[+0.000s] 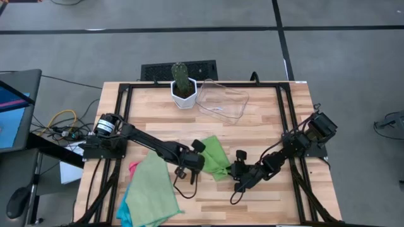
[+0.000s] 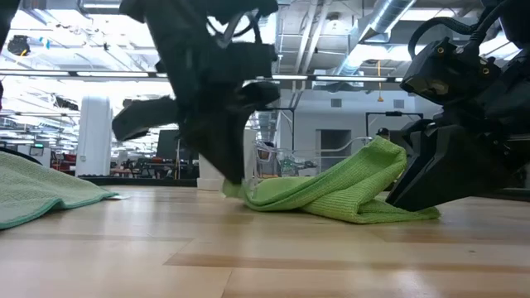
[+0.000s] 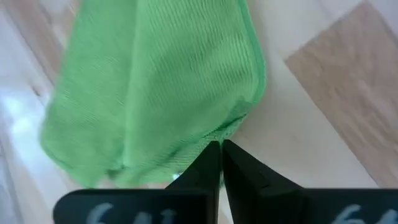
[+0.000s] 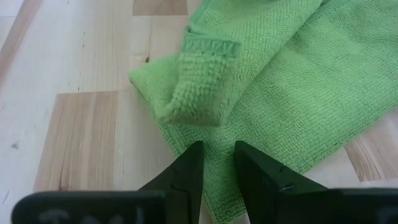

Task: Fold microfiber towels
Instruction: Fold the green towel

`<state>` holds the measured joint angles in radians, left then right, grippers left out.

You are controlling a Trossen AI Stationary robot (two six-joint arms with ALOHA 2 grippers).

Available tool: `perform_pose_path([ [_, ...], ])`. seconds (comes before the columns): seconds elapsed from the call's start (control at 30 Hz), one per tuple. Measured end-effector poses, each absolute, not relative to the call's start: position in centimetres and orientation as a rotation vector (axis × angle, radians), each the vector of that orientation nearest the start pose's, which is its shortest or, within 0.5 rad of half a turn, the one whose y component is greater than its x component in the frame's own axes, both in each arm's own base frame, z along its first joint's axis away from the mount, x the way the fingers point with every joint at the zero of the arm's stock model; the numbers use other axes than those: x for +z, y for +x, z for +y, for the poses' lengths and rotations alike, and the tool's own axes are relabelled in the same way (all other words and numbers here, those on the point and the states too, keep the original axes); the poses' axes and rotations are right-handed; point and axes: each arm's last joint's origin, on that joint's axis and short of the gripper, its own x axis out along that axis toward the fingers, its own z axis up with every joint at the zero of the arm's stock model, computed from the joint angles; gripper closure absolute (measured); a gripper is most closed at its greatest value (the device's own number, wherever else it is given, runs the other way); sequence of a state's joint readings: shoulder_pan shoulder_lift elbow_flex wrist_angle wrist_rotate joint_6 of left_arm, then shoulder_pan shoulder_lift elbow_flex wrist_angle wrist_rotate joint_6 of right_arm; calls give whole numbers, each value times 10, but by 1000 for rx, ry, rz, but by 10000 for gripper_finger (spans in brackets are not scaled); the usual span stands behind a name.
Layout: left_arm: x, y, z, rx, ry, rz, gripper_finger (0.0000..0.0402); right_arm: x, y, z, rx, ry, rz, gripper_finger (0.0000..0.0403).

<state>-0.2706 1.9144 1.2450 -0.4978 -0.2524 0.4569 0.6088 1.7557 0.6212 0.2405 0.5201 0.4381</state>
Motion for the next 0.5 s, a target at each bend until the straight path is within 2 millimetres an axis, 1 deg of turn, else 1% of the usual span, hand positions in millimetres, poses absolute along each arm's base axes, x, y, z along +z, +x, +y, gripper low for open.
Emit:
perform_pose_path([
  [0.13, 174, 374, -92, -271, 728, 1074, 400, 94, 242, 151, -82, -61, 748, 287],
  [0.27, 188, 384, -86, -236, 791, 1038, 401, 94, 242, 151, -82, -61, 748, 288],
  [0.33, 193, 388, -80, -225, 809, 1023, 401, 94, 242, 151, -82, -61, 748, 288],
  [0.5, 196, 395, -59, -195, 803, 1013, 401, 94, 242, 151, -82, -61, 748, 288],
])
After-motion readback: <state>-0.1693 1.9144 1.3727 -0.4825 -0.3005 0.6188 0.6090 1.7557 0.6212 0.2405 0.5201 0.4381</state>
